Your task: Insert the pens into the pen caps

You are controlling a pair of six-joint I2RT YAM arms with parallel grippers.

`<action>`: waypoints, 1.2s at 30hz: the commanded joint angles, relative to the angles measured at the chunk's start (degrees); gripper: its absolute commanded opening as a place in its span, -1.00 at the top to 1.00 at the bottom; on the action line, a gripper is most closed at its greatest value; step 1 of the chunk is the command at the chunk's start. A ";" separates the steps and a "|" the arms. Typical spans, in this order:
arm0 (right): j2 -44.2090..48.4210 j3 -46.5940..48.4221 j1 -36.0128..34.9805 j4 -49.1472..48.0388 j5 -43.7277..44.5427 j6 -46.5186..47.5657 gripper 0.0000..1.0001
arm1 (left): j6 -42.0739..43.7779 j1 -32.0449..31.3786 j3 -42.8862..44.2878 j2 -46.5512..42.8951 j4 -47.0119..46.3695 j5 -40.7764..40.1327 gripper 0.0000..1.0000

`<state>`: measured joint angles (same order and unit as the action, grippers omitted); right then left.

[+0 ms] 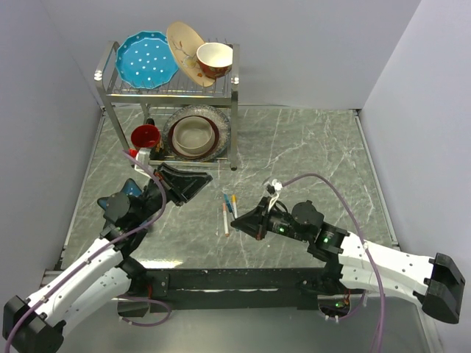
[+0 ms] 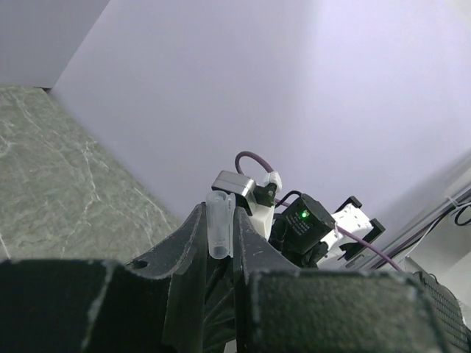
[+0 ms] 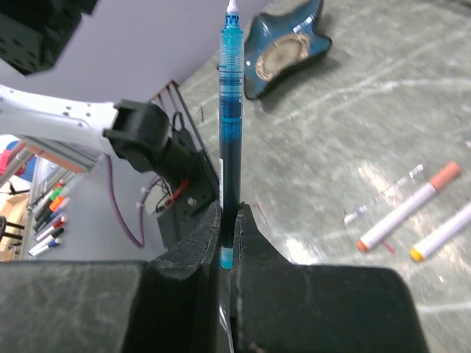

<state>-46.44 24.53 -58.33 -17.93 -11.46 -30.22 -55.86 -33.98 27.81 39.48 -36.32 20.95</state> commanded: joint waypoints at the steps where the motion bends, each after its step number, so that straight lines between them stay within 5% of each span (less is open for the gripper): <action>1: -2.25 4.64 -1.35 -5.35 0.74 0.42 1.00 | -1.36 -0.30 -0.30 -1.86 -0.78 -2.31 0.98; 36: -4.89 10.09 -4.78 -3.07 1.44 1.39 1.00 | -0.83 -0.83 -1.97 -2.31 -1.21 -4.34 0.99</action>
<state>-51.16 31.14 -62.17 -19.73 -10.13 -29.93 -57.82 -34.59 24.53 37.34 -35.57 17.65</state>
